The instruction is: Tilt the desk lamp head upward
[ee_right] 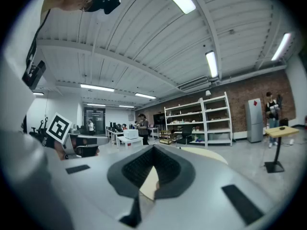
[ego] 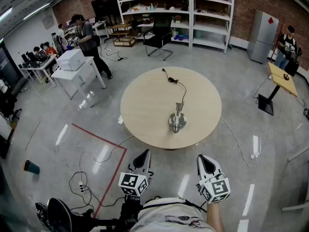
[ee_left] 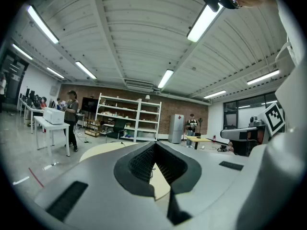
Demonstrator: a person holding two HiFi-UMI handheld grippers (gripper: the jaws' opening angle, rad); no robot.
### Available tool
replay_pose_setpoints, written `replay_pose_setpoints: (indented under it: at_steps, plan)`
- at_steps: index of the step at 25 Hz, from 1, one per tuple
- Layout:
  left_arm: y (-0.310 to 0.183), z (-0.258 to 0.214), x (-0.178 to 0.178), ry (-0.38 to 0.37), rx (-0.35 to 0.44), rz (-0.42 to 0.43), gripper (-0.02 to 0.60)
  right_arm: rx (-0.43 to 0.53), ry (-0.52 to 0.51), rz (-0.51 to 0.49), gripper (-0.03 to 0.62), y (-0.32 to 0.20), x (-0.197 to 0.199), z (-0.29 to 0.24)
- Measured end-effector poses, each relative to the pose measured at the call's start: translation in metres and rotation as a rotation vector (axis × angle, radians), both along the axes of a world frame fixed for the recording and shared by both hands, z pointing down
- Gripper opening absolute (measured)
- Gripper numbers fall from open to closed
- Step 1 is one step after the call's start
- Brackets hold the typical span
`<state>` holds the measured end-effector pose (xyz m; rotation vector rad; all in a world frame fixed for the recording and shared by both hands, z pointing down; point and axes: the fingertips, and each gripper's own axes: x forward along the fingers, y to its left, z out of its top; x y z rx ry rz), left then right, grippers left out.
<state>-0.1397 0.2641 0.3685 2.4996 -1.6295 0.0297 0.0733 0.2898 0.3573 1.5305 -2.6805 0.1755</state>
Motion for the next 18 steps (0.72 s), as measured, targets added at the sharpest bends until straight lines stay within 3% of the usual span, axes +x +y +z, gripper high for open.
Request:
replay_pose_setpoints:
  at_steps: [18]
  plan:
    - [0.004,-0.006,0.033,-0.006,-0.007,0.010,0.002,-0.006,-0.044,0.010,0.004,0.000,0.028,-0.004]
